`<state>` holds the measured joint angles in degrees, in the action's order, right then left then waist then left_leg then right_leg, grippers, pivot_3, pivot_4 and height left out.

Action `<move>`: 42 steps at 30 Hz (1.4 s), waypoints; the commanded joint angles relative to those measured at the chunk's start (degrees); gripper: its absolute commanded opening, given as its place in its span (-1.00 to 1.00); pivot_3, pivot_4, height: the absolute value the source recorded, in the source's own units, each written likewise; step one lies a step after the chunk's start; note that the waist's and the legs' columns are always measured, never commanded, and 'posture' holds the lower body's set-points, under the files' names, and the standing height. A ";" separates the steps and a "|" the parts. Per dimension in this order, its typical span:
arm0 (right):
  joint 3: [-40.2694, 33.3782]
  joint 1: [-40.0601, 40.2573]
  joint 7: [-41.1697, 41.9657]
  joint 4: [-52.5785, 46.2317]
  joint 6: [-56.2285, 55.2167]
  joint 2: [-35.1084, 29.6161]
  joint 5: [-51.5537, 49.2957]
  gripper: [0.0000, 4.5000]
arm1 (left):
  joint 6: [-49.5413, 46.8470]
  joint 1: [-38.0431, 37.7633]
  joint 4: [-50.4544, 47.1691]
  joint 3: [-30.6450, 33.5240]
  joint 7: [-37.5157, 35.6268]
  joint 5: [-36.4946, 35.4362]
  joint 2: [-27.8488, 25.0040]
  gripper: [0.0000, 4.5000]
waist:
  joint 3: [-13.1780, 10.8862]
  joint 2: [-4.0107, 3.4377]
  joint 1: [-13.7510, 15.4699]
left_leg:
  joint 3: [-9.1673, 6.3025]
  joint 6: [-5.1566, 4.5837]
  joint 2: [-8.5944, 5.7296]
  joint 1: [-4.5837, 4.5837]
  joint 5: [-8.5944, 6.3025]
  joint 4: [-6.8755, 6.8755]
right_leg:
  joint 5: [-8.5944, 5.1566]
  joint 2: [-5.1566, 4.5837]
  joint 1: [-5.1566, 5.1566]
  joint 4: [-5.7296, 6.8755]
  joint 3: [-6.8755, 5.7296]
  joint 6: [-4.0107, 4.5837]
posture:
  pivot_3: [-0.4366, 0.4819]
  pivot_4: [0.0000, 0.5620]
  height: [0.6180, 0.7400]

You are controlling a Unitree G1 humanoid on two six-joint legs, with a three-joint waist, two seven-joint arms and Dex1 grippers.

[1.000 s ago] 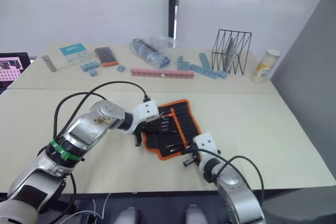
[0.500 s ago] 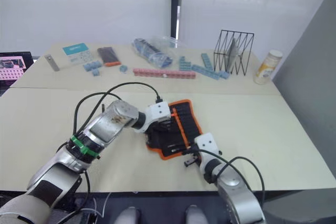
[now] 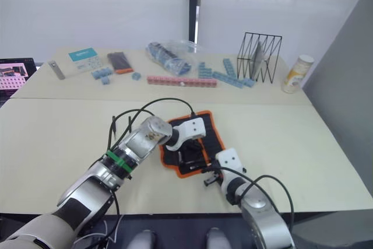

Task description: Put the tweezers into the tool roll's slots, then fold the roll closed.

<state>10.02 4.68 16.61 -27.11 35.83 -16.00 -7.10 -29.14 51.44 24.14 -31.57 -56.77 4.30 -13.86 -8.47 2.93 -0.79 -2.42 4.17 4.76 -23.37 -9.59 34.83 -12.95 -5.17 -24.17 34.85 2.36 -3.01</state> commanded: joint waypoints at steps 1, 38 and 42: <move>3.47 3.34 0.60 4.38 6.37 0.03 -0.27 -1.00 | 0.26 0.47 -0.44 0.88 0.11 0.95 -0.30 -0.99 | 0.00 0.00 0.00 | 0.00 0.00 -0.01 -0.01 0.00 0.01 | 0.00 -0.01 0.00 -0.01 0.00 0.00 | -0.05 -0.47 0.69; 2.95 3.67 2.47 4.57 5.82 -2.34 -0.59 -1.00 | -2.69 -56.20 -46.50 60.34 18.26 -19.53 -15.45 0.98 | -0.04 0.08 -0.96 | 0.00 0.44 0.08 0.17 -0.49 -0.12 | -0.04 -0.03 -0.07 0.10 -0.04 0.06 | -0.05 -0.47 0.69; 3.17 3.81 2.81 4.47 5.73 -2.66 -0.63 -1.00 | -1.19 -66.37 -51.30 64.82 20.74 -21.39 -11.48 0.98 | -0.04 0.08 -0.76 | 0.02 0.56 0.10 0.29 -0.57 -0.07 | -0.10 -0.07 -0.11 -0.06 -0.05 0.09 | -0.05 -0.47 0.69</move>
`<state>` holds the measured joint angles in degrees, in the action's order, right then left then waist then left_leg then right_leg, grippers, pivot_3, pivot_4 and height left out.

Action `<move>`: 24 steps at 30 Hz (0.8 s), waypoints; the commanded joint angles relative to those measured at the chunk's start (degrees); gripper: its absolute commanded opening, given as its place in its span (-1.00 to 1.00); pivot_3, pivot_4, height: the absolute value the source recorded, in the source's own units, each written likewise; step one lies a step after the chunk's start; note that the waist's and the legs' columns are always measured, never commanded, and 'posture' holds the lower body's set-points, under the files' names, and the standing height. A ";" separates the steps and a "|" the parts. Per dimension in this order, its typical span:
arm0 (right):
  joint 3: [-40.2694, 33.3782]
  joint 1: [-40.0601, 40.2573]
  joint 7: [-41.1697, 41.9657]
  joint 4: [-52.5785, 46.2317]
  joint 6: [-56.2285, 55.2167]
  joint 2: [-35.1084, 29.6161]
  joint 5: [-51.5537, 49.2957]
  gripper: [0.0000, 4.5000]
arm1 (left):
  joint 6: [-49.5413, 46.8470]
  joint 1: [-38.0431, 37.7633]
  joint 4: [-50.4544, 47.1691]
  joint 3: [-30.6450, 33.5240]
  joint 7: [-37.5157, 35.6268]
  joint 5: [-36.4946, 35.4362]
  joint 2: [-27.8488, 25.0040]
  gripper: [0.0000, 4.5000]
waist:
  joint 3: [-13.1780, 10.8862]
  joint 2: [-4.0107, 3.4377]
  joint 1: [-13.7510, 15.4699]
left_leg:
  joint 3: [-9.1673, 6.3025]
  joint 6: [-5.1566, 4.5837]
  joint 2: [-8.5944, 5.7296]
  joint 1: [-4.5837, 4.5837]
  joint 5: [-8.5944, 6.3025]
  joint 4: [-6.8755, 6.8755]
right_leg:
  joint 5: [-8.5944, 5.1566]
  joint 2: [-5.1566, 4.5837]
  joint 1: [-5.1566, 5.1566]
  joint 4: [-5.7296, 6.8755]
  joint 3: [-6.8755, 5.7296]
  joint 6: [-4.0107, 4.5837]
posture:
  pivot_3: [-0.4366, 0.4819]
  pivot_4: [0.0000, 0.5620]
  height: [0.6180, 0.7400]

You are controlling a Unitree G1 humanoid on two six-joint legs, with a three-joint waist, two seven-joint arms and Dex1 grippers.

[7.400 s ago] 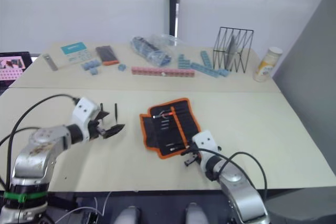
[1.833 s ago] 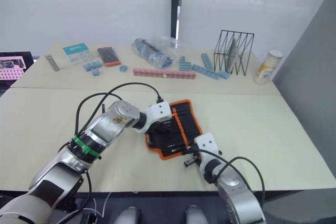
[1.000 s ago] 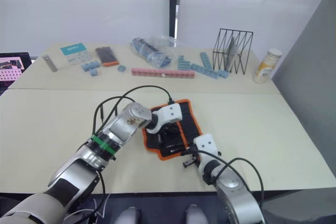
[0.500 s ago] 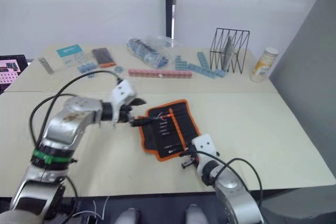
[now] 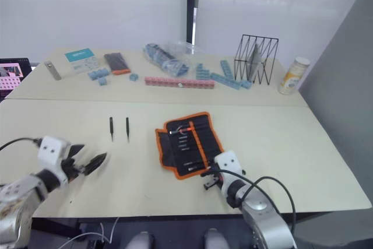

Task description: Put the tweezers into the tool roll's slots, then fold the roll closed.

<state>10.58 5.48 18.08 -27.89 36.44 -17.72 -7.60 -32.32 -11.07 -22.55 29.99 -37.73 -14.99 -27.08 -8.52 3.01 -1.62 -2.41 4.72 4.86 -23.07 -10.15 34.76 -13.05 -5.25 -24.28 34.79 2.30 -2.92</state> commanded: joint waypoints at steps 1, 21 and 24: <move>2.65 2.94 1.41 5.38 5.05 -0.99 -0.15 -1.00 | 2.48 -6.39 -5.45 4.20 1.98 -2.77 2.84 0.98 | 0.00 0.00 0.08 | 0.00 0.01 0.00 0.00 -0.01 0.02 | -0.01 -0.01 -0.01 -0.02 0.00 0.01 | -0.05 -0.47 0.69; 2.63 1.15 2.16 6.94 4.17 -0.96 0.19 -1.00 | 4.86 -7.42 -4.98 -1.66 10.13 -3.53 5.02 0.98 | 0.02 -0.01 -0.97 | 0.06 0.09 0.04 -0.06 -0.21 0.07 | 0.00 -0.07 -0.01 -0.73 -0.10 0.02 | -0.05 -0.47 0.69; 2.11 0.59 2.03 6.91 2.85 -0.80 0.31 -1.00 | 3.85 -2.77 -2.90 -4.59 13.19 -2.11 5.16 0.98 | 0.02 -0.01 -0.84 | 0.07 0.09 0.03 -0.06 -0.21 0.15 | 0.00 -0.08 0.01 -0.74 -0.09 0.02 | -0.05 -0.47 0.69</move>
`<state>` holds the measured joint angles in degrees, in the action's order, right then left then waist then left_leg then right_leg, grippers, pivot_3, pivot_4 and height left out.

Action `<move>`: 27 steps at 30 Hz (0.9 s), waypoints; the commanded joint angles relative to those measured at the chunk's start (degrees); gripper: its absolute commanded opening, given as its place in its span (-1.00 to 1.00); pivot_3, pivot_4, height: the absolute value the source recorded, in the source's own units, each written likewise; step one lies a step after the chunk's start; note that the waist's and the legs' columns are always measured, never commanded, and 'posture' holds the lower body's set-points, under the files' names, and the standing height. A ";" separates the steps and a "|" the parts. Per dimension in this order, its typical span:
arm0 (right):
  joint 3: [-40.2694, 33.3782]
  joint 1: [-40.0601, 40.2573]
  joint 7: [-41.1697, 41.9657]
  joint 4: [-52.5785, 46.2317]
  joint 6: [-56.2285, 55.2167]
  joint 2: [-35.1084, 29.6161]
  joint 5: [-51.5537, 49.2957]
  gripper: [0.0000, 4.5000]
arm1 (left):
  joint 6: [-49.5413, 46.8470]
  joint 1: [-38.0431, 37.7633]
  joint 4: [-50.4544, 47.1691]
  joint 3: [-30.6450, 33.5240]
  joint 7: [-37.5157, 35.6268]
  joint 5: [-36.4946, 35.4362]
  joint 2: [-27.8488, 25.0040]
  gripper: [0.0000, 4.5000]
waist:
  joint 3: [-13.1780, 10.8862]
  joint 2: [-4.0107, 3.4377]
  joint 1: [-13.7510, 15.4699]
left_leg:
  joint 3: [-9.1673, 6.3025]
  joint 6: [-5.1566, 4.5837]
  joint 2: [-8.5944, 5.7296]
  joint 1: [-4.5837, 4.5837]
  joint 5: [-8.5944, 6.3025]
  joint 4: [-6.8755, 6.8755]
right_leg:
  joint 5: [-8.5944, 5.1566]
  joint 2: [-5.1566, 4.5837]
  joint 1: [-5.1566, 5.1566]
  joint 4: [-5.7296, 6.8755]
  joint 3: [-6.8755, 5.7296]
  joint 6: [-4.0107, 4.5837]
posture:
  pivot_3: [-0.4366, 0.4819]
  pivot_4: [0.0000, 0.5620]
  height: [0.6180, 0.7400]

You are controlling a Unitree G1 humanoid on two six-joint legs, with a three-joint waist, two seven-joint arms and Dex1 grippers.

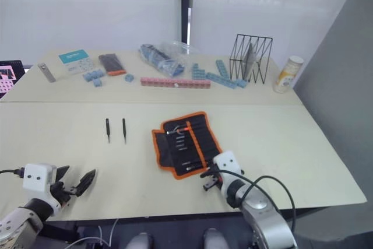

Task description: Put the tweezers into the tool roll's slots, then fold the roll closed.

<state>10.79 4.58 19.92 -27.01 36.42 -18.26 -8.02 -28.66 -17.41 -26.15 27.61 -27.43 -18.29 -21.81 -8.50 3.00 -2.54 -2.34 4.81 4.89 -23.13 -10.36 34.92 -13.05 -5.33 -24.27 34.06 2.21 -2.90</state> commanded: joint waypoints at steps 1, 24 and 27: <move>1.77 1.32 0.18 5.95 2.52 -0.23 0.76 -1.00 | -0.13 4.90 1.33 -3.09 3.75 1.60 -0.09 0.98 | 0.00 0.00 0.11 | 0.00 0.00 0.00 0.00 0.00 0.01 | 0.00 0.01 0.01 0.00 0.00 0.00 | -0.05 -0.47 0.69; 0.46 -0.61 -0.58 5.49 2.13 -0.38 0.96 -1.00 | -10.89 30.38 21.31 -14.50 24.04 11.28 4.31 0.98 | 0.09 0.01 1.53 | -0.03 -0.01 -0.10 0.48 0.01 0.10 | 0.20 0.08 0.04 0.69 0.08 -0.08 | -0.05 -0.47 0.69; 0.51 -0.61 -0.76 5.45 2.12 -0.36 0.96 -1.00 | -10.30 32.55 25.65 -15.53 24.29 12.06 4.19 0.98 | 0.18 -0.13 1.63 | -0.06 -0.01 -0.13 0.55 0.01 0.10 | 0.20 0.06 0.10 0.59 0.07 -0.08 | -0.05 -0.47 0.69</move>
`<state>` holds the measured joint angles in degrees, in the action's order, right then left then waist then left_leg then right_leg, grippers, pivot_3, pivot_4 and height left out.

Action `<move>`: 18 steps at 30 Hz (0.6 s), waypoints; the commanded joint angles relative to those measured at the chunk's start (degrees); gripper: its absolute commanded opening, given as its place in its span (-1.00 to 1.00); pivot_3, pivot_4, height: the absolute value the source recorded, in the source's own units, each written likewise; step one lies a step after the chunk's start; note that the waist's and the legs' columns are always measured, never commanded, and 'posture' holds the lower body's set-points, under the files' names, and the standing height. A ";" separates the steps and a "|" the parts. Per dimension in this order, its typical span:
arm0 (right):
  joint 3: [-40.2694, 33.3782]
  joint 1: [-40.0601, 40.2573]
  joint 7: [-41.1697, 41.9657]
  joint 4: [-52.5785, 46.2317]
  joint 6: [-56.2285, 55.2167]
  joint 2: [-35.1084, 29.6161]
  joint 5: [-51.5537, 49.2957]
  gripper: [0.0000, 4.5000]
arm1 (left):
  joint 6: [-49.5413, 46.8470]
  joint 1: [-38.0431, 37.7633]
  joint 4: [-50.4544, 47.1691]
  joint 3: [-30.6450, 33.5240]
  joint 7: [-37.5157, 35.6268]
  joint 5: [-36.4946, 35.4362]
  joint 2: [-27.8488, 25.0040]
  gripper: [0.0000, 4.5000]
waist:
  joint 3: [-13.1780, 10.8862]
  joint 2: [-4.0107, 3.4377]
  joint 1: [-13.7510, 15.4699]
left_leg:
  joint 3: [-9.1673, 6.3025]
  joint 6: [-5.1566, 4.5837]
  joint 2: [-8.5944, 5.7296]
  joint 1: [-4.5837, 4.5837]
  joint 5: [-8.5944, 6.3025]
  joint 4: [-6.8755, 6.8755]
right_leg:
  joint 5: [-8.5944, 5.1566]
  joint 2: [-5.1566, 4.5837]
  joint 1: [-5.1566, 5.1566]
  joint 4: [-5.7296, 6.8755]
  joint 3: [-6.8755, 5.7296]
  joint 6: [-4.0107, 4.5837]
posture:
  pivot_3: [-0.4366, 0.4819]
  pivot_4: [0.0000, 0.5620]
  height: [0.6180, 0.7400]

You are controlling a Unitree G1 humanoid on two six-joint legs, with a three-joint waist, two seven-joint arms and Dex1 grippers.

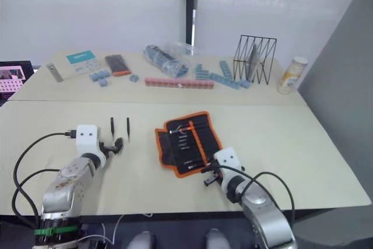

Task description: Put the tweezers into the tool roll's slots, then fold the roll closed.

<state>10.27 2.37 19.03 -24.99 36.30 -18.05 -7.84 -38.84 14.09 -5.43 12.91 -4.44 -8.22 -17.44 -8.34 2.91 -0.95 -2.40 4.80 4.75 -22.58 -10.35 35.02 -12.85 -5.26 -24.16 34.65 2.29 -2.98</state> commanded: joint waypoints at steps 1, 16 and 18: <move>1.06 1.64 0.06 3.30 2.29 -0.54 0.78 -1.00 | 0.44 1.74 6.48 -0.98 1.08 1.87 -0.02 0.98 | 0.04 -0.08 0.09 | 0.00 0.00 0.00 0.04 0.00 0.00 | 0.00 -0.01 0.03 -0.01 0.00 0.00 | -0.05 -0.47 0.69; 0.68 2.52 -0.17 2.29 2.49 -0.78 0.85 -1.00 | 3.72 4.29 13.26 -1.49 0.92 1.62 1.55 -1.00 | 0.32 -0.61 0.21 | 0.00 0.00 -0.05 0.15 0.00 -0.07 | 0.00 -0.02 0.08 -0.02 0.01 -0.01 | -0.05 -0.47 0.69; 0.77 2.51 -0.12 2.30 2.53 -0.79 0.85 -1.00 | 4.30 4.29 12.79 -1.05 1.21 1.86 1.11 -1.00 | 0.32 -0.61 0.20 | 0.00 0.00 -0.05 0.15 0.00 -0.08 | 0.00 -0.03 0.08 -0.02 0.01 -0.01 | -0.05 -0.47 0.69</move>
<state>10.29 3.05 18.69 -25.50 36.31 -18.09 -7.52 -33.38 19.72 5.04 11.75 -3.85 -6.98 -16.45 -8.02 2.30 -0.75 -2.41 4.80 4.70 -22.43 -10.35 34.94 -12.86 -5.29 -24.09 34.63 2.29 -2.99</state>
